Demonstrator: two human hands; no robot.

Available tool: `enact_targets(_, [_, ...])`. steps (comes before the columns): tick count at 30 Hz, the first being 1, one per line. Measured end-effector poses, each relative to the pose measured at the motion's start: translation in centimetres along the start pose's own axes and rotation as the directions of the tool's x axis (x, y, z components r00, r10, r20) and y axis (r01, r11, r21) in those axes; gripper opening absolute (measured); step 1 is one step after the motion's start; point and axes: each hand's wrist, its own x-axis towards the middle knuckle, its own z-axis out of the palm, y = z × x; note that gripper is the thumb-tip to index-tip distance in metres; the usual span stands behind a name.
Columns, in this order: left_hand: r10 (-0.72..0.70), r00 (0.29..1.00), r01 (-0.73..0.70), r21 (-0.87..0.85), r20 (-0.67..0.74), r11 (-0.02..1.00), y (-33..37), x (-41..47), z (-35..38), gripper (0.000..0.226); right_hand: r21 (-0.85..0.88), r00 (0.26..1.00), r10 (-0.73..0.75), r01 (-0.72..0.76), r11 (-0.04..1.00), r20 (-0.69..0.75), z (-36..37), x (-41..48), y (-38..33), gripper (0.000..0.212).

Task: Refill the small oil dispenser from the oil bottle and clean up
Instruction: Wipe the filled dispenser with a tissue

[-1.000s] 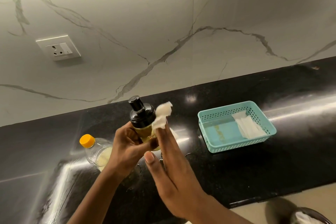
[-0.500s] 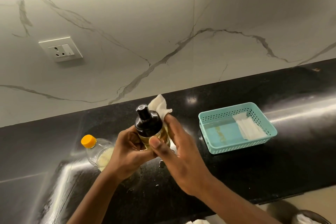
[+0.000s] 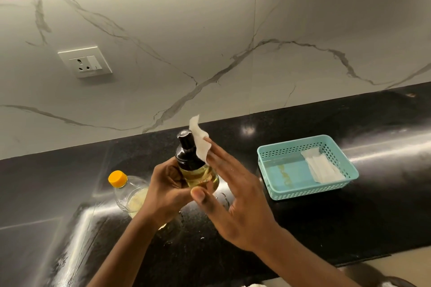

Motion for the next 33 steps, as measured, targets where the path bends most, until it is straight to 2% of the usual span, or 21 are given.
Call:
enact_targets(3, [0.025,0.998,-0.029,0.081,0.05,0.996,-0.1,0.0,-0.3,0.056,-0.002,1.0,0.019,-0.019,1.0,0.009,0.0,0.3,0.1,0.065])
enact_targets(5, [0.029,0.996,-0.038,0.12,0.081,0.992,-0.2,0.0,-0.2,0.057,0.046,0.996,0.077,-0.079,0.996,0.041,-0.3,1.3,0.2,0.058])
enact_targets(8, [0.003,0.998,-0.011,0.137,0.057,0.991,-0.2,0.2,0.3,0.052,0.155,0.977,0.196,-0.207,0.966,0.08,-0.8,2.7,0.1,0.043])
enact_targets(12, [0.015,1.0,-0.015,0.134,-0.002,0.991,-0.7,0.3,0.1,0.049,0.332,0.955,0.284,-0.294,0.896,0.079,-0.4,2.4,0.0,0.052])
enact_targets(15, [0.016,0.998,-0.009,0.121,-0.056,0.993,-0.8,0.1,-0.3,0.051,0.349,0.934,0.355,-0.343,0.872,0.032,0.9,0.5,0.4,0.059])
enact_targets(18, [0.013,0.997,-0.005,0.11,-0.08,0.994,-0.9,0.1,-0.5,0.051,0.389,0.9,0.433,-0.416,0.822,0.048,1.6,-0.9,0.7,0.056])
enact_targets(19, [0.014,0.997,-0.005,0.11,-0.08,0.994,-0.9,0.1,-0.5,0.052,0.459,0.87,0.487,-0.467,0.756,0.083,1.8,-1.1,0.6,0.054])
enact_targets(20, [0.014,0.997,-0.005,0.115,-0.073,0.993,-0.8,0.2,-0.3,0.052,0.563,0.818,0.56,-0.528,0.636,0.134,1.8,-1.0,0.5,0.052])
enact_targets(23, [0.019,1.0,-0.016,0.165,-0.019,0.986,-0.9,0.2,0.5,0.054,0.769,0.622,0.702,-0.618,0.166,0.348,1.5,0.0,1.4,0.065])
enact_targets(25, [0.03,0.999,-0.027,0.21,-0.015,0.977,-1.0,0.3,0.8,0.058,0.803,0.58,0.692,-0.596,0.002,0.429,0.9,0.7,2.0,0.068])
enact_targets(27, [0.057,0.998,-0.054,0.215,-0.009,0.975,-1.1,0.5,0.7,0.059,0.805,0.588,0.67,-0.592,-0.025,0.453,0.6,0.8,2.3,0.054])
enact_targets(29, [0.074,0.997,-0.072,0.193,-0.003,0.978,-0.9,0.6,0.5,0.057,0.8,0.592,0.693,-0.599,0.037,0.411,0.7,0.6,2.6,0.037])
enact_targets(31, [0.072,0.997,-0.071,0.167,0.002,0.983,-0.8,0.7,0.4,0.052,0.805,0.595,0.718,-0.588,0.081,0.362,0.8,0.3,2.7,0.03])
enact_targets(33, [0.068,0.998,-0.068,0.15,0.004,0.986,-0.9,0.5,0.4,0.05,0.82,0.584,0.707,-0.573,0.011,0.399,0.8,0.3,2.5,0.033])
